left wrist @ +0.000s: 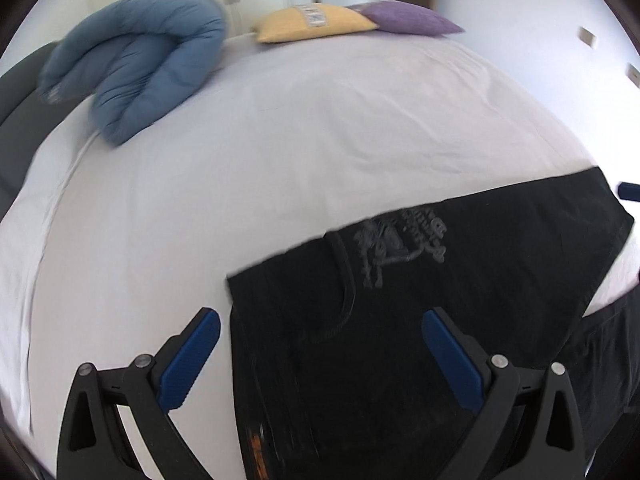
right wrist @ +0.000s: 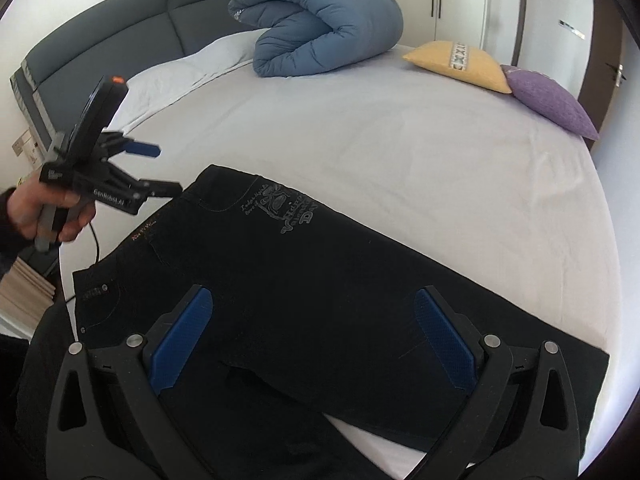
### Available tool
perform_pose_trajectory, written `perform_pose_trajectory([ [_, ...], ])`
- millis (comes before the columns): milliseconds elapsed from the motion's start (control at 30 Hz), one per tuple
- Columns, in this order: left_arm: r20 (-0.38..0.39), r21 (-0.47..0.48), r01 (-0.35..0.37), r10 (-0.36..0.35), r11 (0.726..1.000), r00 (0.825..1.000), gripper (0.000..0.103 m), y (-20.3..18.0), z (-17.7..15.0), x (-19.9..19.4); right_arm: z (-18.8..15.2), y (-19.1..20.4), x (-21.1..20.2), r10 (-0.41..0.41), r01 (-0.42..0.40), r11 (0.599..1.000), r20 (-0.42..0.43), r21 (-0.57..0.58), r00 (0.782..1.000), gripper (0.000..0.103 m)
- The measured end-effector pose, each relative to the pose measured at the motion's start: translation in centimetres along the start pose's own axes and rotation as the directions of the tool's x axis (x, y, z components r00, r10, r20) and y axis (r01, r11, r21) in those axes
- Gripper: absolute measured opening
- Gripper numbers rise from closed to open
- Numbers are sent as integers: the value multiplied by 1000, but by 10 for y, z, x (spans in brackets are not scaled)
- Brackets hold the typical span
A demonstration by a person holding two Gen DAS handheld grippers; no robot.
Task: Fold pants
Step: 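Grasp the jeans waistband with the left tool while the right tool grasps the waistband beside it, then lift the jeans by the waistband with both tools and swing them up off the bed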
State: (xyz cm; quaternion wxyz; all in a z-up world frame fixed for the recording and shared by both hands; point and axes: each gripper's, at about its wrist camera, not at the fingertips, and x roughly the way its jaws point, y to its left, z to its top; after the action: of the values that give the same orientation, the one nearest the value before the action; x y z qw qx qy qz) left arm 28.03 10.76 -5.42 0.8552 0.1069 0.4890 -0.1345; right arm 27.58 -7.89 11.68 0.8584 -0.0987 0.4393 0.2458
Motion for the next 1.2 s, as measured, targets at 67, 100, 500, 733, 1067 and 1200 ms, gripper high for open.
perform_pose_trajectory([
  [67,-24,64,69,-68,996,997,103,5,19,19,7,-11,17,21,-21,1000,-9,-22,1000,101],
  [100,-39,93,91,-88,991,995,103,6,26,27,10,-14,24,26,-26,999,-11,-28,1000,100],
  [500,-305,277,276,-188,920,934,67,5,55,125,33,-56,97,112,-117,992,-88,-51,990,62],
  [733,-379,247,375,-267,893,886,64,13,55,145,29,-50,116,179,-193,976,-139,-97,974,54],
  [1067,-342,290,323,-217,901,914,8,3,44,126,46,-39,125,152,-192,962,-203,-195,967,35],
  [1200,-205,351,223,-157,909,966,4,-10,31,92,55,-42,129,143,-182,964,-204,-191,968,35],
])
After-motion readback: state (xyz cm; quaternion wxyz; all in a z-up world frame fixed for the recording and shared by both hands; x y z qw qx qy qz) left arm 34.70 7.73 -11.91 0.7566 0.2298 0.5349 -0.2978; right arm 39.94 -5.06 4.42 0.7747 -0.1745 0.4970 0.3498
